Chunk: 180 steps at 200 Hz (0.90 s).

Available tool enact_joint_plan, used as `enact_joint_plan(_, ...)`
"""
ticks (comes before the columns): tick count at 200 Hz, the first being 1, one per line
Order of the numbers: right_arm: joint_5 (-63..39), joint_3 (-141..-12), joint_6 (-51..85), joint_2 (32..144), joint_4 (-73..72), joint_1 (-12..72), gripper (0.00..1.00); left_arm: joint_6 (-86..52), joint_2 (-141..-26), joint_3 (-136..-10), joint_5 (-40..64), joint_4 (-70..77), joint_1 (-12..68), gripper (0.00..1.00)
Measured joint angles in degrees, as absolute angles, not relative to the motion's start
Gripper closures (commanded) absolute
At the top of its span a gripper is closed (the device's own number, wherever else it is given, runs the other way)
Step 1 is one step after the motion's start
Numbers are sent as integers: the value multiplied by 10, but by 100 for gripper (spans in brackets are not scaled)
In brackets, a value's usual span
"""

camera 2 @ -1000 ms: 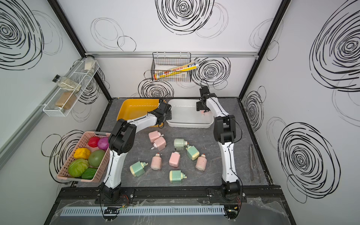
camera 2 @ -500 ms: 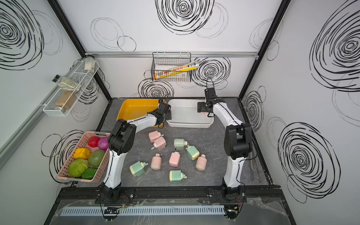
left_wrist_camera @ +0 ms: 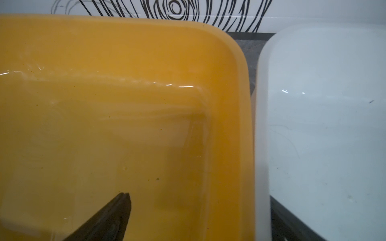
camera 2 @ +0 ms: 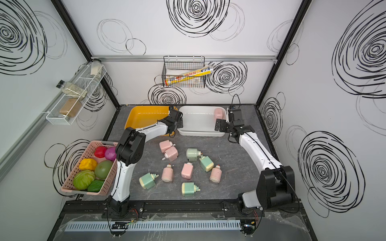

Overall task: Place the pencil sharpeners by color into the storage box
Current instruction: Place the pencil sharpener in the storage box.

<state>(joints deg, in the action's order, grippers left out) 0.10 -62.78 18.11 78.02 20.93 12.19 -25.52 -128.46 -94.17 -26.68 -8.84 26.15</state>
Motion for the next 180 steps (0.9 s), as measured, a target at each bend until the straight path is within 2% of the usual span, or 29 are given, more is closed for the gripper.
enact_joint_plan(79,-40,-515,208,615,250,122,0,-246,-1268,-934,-232,-97,253,1)
enact_joint_plan(125,-86,-500,214,592,301,130,0,-238,-1195,-892,-208,-95,262,1)
enact_joint_plan(180,-120,-479,192,590,326,239,0,-236,-1027,-760,-190,-84,312,1)
